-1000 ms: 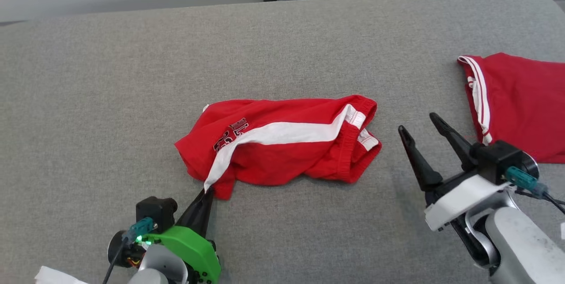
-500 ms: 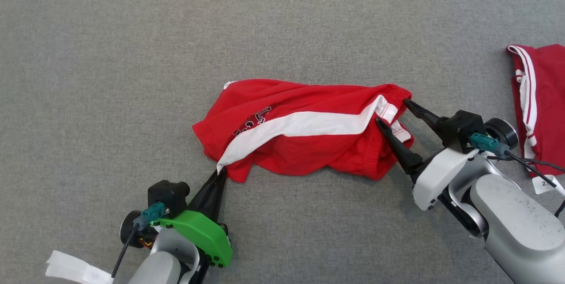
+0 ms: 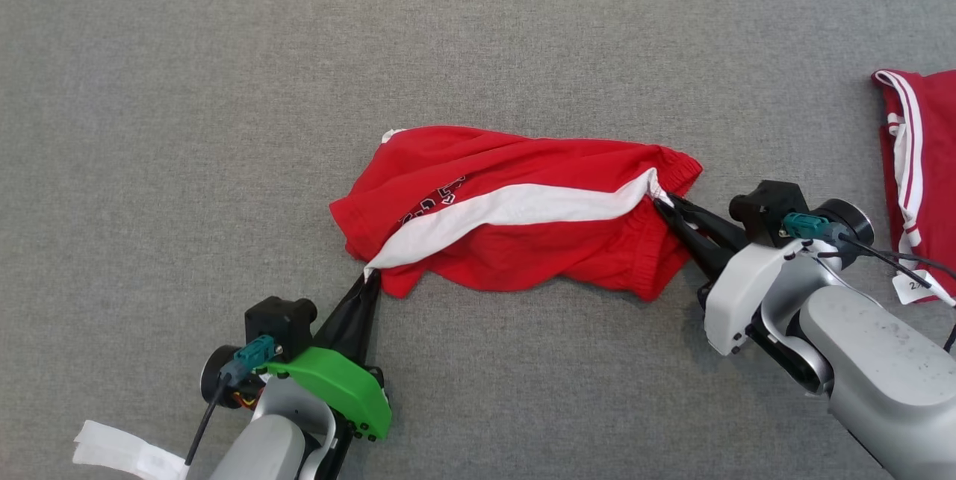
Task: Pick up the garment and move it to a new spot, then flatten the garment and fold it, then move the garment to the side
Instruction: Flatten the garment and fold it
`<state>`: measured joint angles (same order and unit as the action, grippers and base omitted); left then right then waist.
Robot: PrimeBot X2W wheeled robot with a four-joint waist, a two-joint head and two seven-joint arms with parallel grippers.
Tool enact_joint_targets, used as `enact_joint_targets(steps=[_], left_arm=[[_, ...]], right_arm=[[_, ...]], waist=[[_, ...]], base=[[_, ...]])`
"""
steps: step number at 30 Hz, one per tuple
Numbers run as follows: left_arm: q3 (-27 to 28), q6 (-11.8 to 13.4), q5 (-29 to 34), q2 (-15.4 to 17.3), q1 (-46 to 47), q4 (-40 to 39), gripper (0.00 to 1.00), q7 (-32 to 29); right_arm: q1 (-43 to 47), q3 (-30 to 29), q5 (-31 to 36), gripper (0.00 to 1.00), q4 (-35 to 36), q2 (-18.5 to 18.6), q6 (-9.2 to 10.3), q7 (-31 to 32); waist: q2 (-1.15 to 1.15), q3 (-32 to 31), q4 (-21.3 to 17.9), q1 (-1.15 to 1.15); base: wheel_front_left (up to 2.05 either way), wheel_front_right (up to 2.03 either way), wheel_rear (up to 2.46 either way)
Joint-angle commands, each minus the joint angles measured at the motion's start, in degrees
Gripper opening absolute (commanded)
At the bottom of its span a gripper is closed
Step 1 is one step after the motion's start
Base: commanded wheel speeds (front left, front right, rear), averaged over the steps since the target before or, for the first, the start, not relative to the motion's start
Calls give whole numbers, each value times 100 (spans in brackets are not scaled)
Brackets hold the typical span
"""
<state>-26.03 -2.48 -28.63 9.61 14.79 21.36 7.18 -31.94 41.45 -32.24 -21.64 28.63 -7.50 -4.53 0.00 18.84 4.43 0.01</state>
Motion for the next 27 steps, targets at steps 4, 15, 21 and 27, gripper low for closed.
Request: enact_joint_targets(steps=[4,15,21,27], left_arm=[[31,55,31,55,131,-24,0,111],[162,269,429,556,509,-1124,0,233],[317,331,659,976,1024,-2079,0,-108],[540,451,867,1254,1560,-2865,0,-301]], right_arm=[[30,-58,-103,0,138,120,3,-120],[229,-935,108,0,1205,481,3,-416],[189,-1514,331,0,2028,791,4,-298],[196,-2287,561,0,2775,953,3,-96]], waist=[[0,-37,-53,-1],[0,-333,-295,-1],[0,-534,-487,-1],[0,-703,-664,-1]], base=[[0,0,0],[0,0,0],[0,0,0],[0,0,0]])
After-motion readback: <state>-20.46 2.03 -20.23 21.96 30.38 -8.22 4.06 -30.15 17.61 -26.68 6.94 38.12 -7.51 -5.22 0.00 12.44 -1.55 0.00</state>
